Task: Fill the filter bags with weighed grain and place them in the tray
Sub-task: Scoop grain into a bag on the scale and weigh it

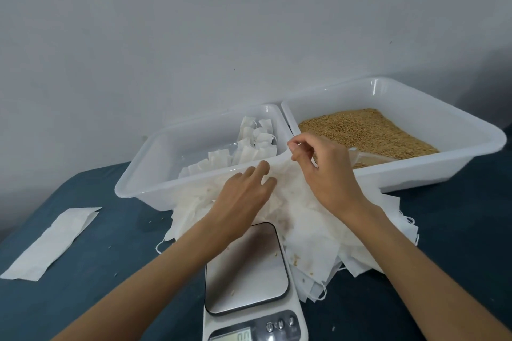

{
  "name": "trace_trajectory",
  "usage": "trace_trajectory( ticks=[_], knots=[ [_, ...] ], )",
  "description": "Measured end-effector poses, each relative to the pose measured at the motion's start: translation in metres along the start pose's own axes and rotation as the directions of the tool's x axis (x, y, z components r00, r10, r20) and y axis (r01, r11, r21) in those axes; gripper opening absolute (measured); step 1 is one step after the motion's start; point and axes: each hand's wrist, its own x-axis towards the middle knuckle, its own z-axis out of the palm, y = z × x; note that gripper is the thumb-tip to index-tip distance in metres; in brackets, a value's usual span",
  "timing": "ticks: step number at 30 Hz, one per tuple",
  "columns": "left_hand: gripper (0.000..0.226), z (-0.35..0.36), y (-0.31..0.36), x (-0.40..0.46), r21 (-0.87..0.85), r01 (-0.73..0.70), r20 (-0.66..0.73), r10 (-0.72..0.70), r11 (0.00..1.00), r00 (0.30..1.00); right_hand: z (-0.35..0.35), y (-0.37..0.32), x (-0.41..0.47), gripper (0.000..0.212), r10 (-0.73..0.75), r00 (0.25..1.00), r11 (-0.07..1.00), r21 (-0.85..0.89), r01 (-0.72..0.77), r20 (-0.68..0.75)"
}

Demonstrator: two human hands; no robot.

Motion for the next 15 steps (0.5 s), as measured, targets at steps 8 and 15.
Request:
trace_trajectory(
  ticks=[8,15],
  knots=[
    [0.053,-0.005,-0.010,-0.019,-0.113,-0.029,-0.249,0.000,0.993,0.968,-0.002,-0.003,0.000,0.016,0.015,1.000,0.999,0.036,-0.014,-0.014],
    [0.009,-0.022,-0.016,-0.013,-0.526,0.139,-0.399,-0.387,0.839,0.831,-0.003,-0.005,-0.001,0.014,0.008,1.000,0.996,0.091,-0.006,-0.028]
  ],
)
